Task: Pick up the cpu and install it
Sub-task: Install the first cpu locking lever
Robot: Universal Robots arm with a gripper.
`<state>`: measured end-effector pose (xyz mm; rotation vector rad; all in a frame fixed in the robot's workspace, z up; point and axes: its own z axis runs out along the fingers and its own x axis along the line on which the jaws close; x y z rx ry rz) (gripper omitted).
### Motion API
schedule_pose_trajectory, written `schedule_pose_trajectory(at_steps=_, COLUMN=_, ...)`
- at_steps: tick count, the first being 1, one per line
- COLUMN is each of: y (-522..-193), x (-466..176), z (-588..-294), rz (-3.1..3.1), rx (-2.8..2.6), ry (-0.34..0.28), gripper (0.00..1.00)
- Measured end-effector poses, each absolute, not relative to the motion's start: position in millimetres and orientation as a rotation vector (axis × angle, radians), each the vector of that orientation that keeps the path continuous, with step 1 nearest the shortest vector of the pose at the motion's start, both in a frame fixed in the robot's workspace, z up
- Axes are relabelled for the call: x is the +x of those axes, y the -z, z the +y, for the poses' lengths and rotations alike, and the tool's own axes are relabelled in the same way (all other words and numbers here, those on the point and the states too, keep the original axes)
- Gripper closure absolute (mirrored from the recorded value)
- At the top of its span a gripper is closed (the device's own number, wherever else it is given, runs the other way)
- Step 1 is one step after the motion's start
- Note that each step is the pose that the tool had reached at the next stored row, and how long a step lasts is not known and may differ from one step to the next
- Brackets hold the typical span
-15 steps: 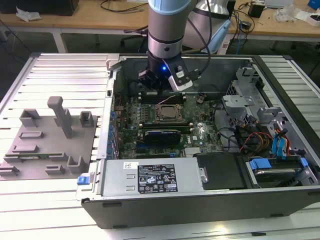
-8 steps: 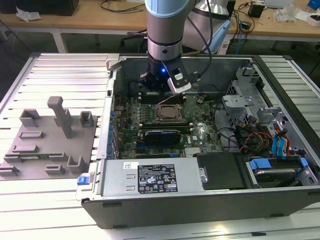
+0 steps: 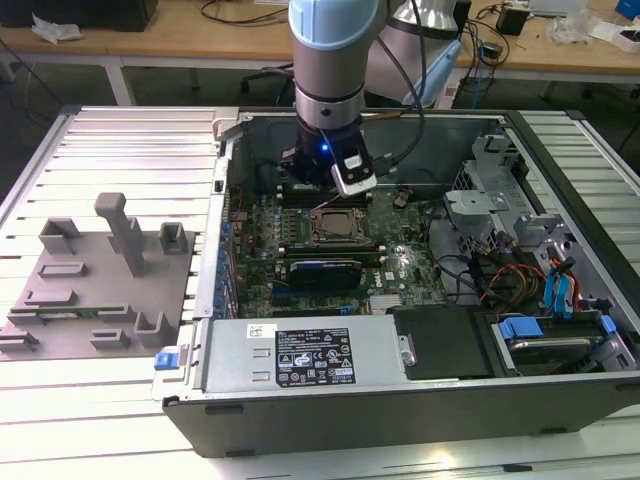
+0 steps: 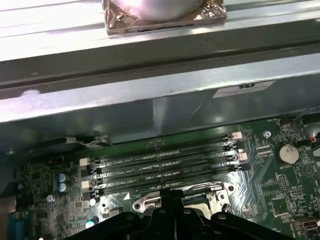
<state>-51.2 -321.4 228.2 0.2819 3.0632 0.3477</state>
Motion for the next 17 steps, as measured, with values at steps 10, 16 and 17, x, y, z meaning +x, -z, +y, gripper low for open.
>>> schedule_pose_trajectory(at_steps=10, y=-221, x=-47, z=-316, rz=3.045, rx=0.379, ry=-0.354, gripper=0.89)
schedule_pose_trajectory(at_steps=16, y=-219, x=-44, z=-308, rz=3.041, rx=0.401, ry=-0.353, gripper=0.89)
schedule_pose_trajectory(at_steps=17, y=-219, x=-41, z=-308, rz=3.039, rx=0.411, ry=-0.351, gripper=0.89)
